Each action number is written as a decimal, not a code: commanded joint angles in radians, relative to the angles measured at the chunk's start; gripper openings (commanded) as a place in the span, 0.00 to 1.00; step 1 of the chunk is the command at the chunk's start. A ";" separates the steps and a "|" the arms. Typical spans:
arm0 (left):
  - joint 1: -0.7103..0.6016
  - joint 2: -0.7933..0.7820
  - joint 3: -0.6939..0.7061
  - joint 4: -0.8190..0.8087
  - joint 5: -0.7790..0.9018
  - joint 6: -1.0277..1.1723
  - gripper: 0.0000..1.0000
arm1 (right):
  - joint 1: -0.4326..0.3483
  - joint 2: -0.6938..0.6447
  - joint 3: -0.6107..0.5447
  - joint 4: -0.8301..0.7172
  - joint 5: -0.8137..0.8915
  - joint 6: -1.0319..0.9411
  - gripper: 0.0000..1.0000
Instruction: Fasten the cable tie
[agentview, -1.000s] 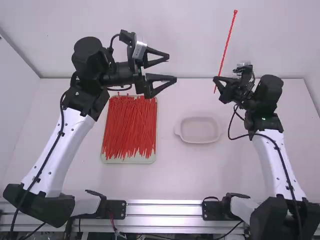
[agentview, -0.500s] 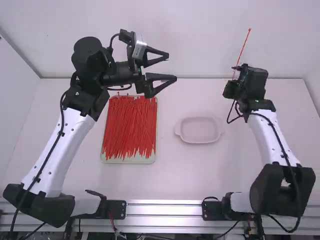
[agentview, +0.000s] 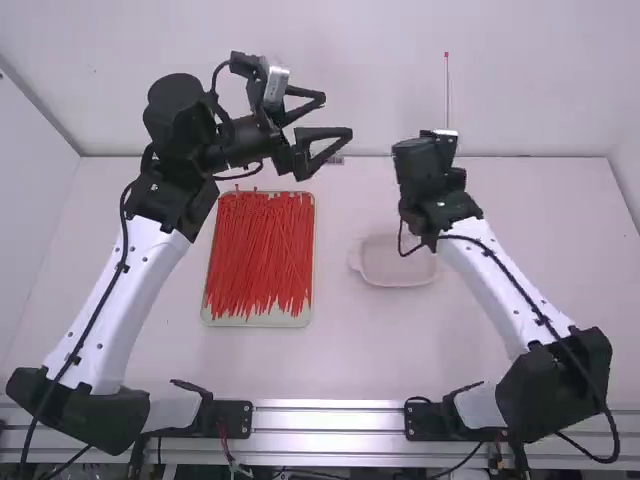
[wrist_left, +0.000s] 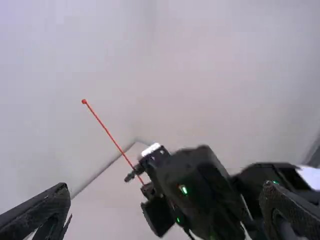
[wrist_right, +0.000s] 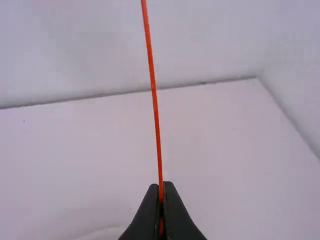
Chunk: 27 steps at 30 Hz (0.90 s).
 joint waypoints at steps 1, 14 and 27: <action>0.002 -0.002 -0.010 0.016 -0.038 -0.026 0.99 | 0.084 -0.027 0.032 0.002 0.242 0.017 0.00; 0.002 -0.002 -0.010 0.047 -0.090 -0.135 0.99 | 0.447 -0.070 0.032 0.236 0.611 -0.240 0.00; 0.002 -0.002 -0.010 0.139 -0.195 -0.266 0.99 | 0.549 -0.070 0.031 0.393 0.648 -0.424 0.00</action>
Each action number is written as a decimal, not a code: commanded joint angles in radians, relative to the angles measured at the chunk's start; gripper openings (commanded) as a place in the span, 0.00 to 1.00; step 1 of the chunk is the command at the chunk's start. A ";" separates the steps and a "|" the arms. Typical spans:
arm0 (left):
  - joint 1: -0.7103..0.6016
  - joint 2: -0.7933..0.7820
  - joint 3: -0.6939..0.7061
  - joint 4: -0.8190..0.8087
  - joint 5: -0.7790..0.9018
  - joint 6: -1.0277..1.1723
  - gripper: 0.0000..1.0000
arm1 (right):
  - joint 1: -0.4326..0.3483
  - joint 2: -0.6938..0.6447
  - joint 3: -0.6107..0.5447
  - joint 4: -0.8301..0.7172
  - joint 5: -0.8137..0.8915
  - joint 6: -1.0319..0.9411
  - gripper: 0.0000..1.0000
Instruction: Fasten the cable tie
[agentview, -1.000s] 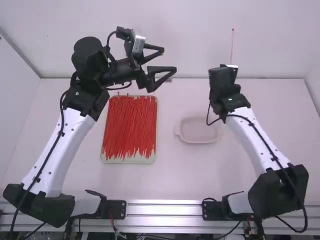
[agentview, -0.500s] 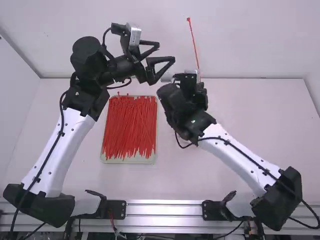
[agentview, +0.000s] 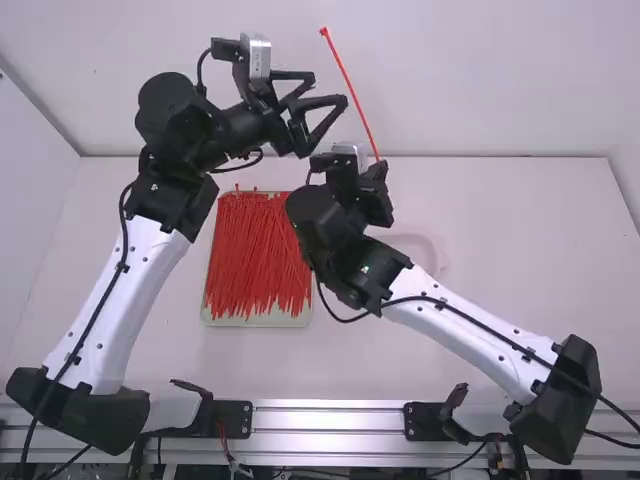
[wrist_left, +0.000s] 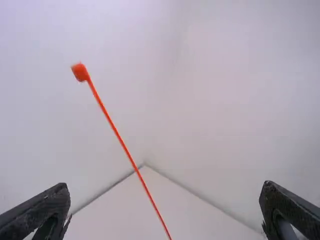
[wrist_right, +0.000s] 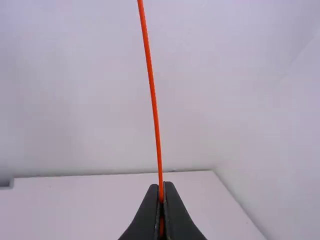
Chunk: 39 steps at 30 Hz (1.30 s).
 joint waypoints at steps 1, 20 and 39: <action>0.002 -0.002 -0.010 0.021 -0.047 -0.060 0.98 | 0.018 -0.025 0.029 -0.002 0.028 -0.024 0.00; 0.002 -0.002 -0.010 0.050 -0.178 -0.203 0.29 | 0.064 -0.025 0.029 -0.001 0.032 -0.024 0.00; 0.002 -0.002 -0.010 0.050 -0.220 -0.211 0.22 | 0.091 -0.025 0.030 0.003 0.031 -0.021 0.00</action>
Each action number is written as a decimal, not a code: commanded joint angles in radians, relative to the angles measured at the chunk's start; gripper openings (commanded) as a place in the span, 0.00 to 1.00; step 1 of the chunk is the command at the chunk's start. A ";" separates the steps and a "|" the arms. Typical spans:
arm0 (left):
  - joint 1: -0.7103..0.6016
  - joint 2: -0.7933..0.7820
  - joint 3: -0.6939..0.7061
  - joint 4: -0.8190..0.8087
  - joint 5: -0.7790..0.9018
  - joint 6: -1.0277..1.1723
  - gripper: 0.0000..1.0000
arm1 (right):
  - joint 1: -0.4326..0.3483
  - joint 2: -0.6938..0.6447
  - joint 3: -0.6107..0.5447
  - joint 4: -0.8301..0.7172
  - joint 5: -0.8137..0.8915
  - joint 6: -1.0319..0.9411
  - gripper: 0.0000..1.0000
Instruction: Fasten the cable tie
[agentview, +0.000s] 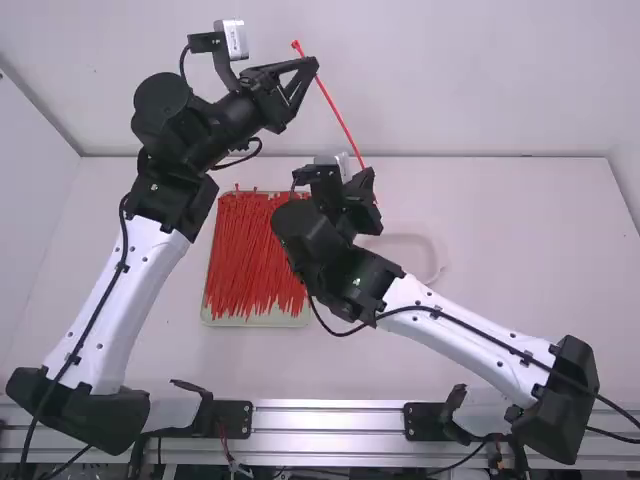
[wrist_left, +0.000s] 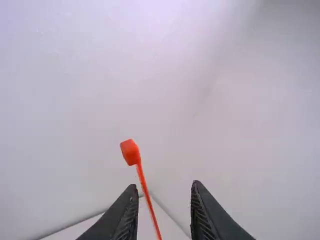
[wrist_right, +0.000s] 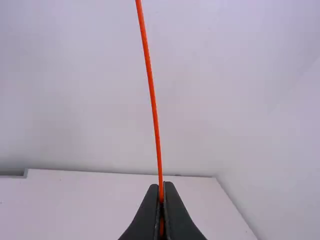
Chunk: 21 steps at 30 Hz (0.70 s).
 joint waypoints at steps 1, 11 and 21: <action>0.002 -0.002 -0.010 0.002 -0.022 -0.016 0.18 | 0.022 -0.025 0.029 0.005 0.020 0.005 0.00; 0.002 -0.002 -0.010 0.002 -0.022 -0.027 0.02 | 0.024 -0.025 0.030 0.005 0.020 0.005 0.00; 0.007 -0.002 -0.010 -0.026 -0.032 0.046 0.02 | 0.098 -0.066 0.029 0.022 -0.009 0.006 0.58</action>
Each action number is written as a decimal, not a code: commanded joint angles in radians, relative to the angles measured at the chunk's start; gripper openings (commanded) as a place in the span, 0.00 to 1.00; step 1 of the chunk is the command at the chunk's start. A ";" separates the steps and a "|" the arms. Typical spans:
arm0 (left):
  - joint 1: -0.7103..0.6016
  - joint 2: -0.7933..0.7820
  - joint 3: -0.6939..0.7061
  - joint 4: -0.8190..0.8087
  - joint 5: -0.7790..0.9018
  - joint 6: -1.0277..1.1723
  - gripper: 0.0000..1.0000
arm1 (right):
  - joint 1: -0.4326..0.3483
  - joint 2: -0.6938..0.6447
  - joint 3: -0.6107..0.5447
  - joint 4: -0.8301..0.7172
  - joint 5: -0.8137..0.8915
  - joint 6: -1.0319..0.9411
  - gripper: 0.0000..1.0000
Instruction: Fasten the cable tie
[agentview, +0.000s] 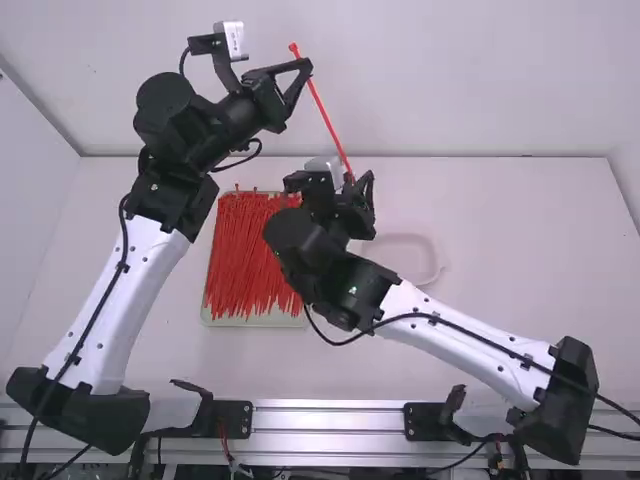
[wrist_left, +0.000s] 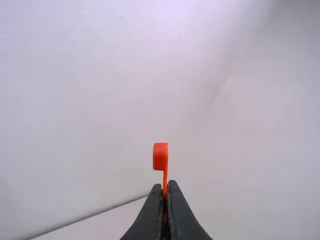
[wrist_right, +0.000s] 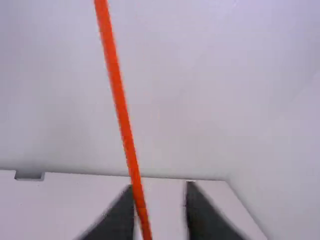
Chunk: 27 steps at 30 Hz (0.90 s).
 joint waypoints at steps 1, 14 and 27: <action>0.018 -0.002 -0.009 0.004 -0.005 0.032 0.02 | 0.051 -0.072 0.029 -0.007 -0.003 0.010 0.72; 0.143 -0.002 -0.009 -0.003 0.222 0.060 0.02 | 0.153 -0.381 0.028 -0.277 -0.185 0.029 0.99; 0.158 -0.002 -0.009 0.116 0.611 0.154 0.02 | -0.237 -0.710 0.019 -0.529 -1.142 0.031 0.98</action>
